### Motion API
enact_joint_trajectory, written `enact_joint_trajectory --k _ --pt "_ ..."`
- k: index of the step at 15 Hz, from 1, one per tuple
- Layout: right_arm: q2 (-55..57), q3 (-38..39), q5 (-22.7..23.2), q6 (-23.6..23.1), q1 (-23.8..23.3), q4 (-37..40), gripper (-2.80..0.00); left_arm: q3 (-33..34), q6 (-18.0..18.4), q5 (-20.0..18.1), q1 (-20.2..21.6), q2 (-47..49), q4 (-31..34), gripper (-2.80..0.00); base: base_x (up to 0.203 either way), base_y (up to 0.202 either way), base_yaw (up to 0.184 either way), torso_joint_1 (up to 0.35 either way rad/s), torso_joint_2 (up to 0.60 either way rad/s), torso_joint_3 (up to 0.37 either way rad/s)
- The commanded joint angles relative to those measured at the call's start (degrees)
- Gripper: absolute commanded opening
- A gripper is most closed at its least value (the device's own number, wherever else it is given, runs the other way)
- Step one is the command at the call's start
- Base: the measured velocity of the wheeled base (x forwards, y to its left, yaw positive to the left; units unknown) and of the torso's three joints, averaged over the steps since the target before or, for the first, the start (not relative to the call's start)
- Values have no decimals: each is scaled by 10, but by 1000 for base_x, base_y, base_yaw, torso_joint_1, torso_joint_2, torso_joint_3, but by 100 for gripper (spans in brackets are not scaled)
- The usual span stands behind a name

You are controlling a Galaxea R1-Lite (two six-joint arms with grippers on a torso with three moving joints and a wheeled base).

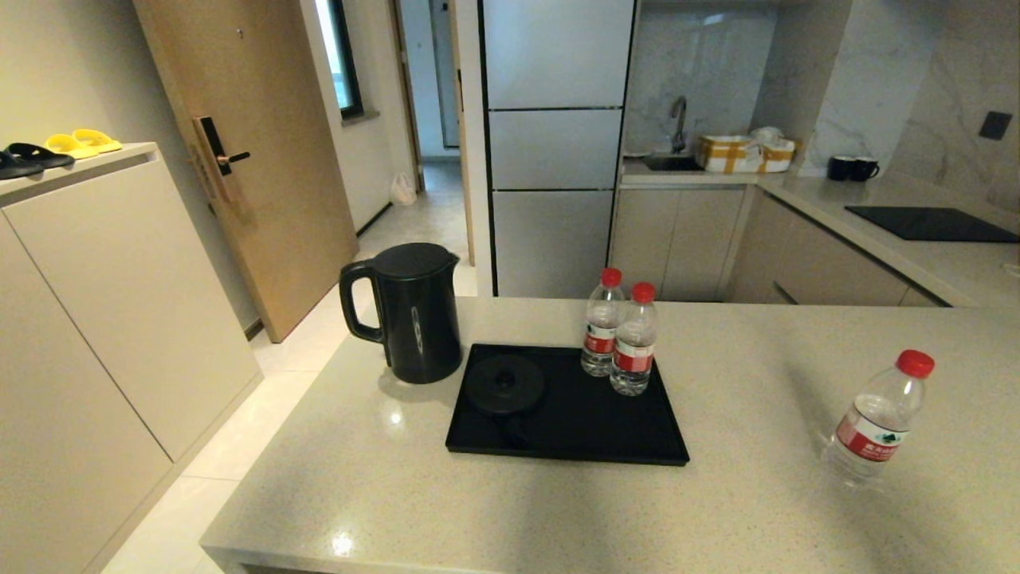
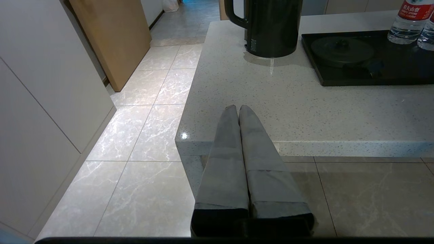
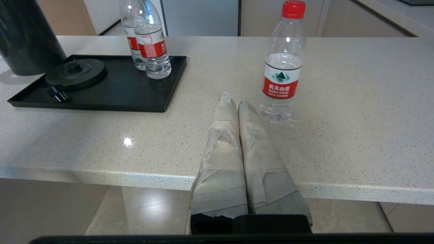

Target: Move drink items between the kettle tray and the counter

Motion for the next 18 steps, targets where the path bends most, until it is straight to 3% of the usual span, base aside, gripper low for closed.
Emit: enact_joint_trajectory --k 1,18 --pt "1 0 0 -1 0 0 -280 0 0 0 0 1 0 -280 0 0 0 0 0 0" --pt "1 0 -2 10 0 1 -280 0 0 0 0 1 0 -280 0 0 0 0 0 0"
